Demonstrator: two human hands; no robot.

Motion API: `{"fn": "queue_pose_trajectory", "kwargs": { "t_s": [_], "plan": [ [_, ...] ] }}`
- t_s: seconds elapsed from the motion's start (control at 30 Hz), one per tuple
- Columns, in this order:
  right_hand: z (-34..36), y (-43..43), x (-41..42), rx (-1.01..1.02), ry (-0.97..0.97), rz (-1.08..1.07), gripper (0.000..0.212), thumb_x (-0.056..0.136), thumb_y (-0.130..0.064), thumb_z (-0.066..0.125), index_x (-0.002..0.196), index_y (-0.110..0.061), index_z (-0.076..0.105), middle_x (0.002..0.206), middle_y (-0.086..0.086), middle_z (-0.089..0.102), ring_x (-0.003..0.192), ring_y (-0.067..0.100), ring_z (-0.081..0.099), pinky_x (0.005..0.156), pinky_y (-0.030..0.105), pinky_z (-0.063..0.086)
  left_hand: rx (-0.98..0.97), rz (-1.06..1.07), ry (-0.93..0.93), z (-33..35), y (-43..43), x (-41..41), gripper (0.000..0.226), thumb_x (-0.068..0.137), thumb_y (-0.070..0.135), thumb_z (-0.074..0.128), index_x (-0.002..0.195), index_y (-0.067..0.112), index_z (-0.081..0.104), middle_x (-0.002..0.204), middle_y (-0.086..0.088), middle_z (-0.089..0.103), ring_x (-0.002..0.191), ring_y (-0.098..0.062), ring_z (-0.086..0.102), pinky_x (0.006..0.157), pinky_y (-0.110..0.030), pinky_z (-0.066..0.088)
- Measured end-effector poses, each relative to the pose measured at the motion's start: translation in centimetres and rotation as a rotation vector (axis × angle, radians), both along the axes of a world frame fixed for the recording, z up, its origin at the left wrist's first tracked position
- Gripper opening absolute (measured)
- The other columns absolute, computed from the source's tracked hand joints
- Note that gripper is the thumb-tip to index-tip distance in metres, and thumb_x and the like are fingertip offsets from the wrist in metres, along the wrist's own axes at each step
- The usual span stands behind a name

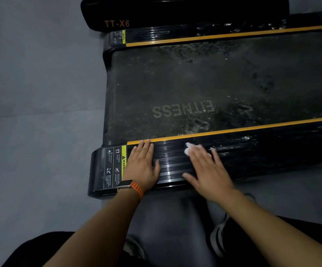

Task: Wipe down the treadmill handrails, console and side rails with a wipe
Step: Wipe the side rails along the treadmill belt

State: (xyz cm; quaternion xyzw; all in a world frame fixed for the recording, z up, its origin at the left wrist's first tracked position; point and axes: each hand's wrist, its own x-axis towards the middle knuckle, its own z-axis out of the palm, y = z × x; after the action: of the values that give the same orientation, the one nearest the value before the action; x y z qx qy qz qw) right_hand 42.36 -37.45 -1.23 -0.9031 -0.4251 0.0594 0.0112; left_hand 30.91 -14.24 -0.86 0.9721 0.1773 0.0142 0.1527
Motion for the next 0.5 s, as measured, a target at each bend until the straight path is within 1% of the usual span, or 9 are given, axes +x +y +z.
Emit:
{"fn": "queue_pose_trajectory", "kwargs": {
  "t_s": [0.07,0.13,0.2,0.27,0.33,0.4,0.5],
  "plan": [
    [0.1,-1.5,1.1,-0.010,-0.007,-0.072,0.088,0.100,-0.076,0.000,0.166,-0.019,0.013,0.175,-0.001,0.006,0.162,0.019,0.002,0.129,0.055,0.010,-0.004,0.001,-0.001,-0.1,0.0,0.0,0.074,0.099,0.050,0.022,0.159,0.008,0.033,0.168,-0.010,0.024,0.158,-0.023,0.013,0.128,-0.036,0.005],
    [0.1,-1.1,0.8,-0.020,0.024,-0.131,0.094,0.097,-0.078,-0.004,0.167,-0.016,0.011,0.175,0.001,0.002,0.162,0.021,-0.004,0.130,0.053,0.006,-0.006,-0.002,-0.003,-0.2,0.0,0.1,0.077,0.097,0.052,0.019,0.159,0.008,0.032,0.169,-0.010,0.023,0.158,-0.023,0.012,0.128,-0.037,0.004],
    [0.1,0.7,-0.4,-0.018,0.066,-0.127,0.099,0.095,-0.080,-0.004,0.167,-0.013,0.004,0.175,0.003,-0.006,0.161,0.023,-0.012,0.130,0.052,0.000,0.002,-0.003,-0.003,-0.3,0.0,0.1,0.076,0.098,0.052,0.019,0.159,0.008,0.032,0.169,-0.010,0.023,0.158,-0.023,0.013,0.128,-0.036,0.004],
    [0.1,2.0,-0.9,-0.016,0.079,-0.060,0.098,0.094,-0.081,-0.004,0.166,-0.014,-0.002,0.173,0.000,-0.013,0.160,0.021,-0.016,0.130,0.052,-0.003,0.006,0.000,-0.008,-0.1,0.0,0.0,0.075,0.098,0.051,0.021,0.159,0.008,0.032,0.168,-0.010,0.024,0.158,-0.023,0.013,0.128,-0.036,0.003],
    [0.4,1.8,0.1,-0.014,0.068,-0.004,0.097,0.094,-0.080,-0.006,0.167,-0.017,0.002,0.172,-0.004,-0.013,0.161,0.019,-0.010,0.130,0.054,-0.001,-0.001,0.000,-0.006,0.0,0.0,0.0,0.075,0.099,0.051,0.020,0.160,0.009,0.031,0.169,-0.010,0.023,0.158,-0.023,0.012,0.128,-0.035,0.002],
    [0.5,0.5,1.5,0.007,0.055,-0.046,0.096,0.094,-0.080,-0.006,0.167,-0.021,0.007,0.174,-0.006,-0.009,0.162,0.019,-0.005,0.129,0.056,0.004,-0.009,-0.003,0.000,0.1,0.0,0.0,0.074,0.100,0.051,0.021,0.160,0.010,0.029,0.170,-0.009,0.020,0.158,-0.022,0.010,0.127,-0.034,0.000],
    [0.5,0.4,2.2,-0.019,0.076,-0.159,0.101,0.092,-0.082,-0.008,0.167,-0.017,0.005,0.175,-0.004,-0.011,0.161,0.020,-0.010,0.130,0.053,-0.001,-0.010,0.001,0.000,0.1,-0.1,0.0,0.072,0.101,0.049,0.024,0.161,0.010,0.027,0.170,-0.008,0.018,0.158,-0.021,0.008,0.126,-0.033,-0.003]
  ]
}}
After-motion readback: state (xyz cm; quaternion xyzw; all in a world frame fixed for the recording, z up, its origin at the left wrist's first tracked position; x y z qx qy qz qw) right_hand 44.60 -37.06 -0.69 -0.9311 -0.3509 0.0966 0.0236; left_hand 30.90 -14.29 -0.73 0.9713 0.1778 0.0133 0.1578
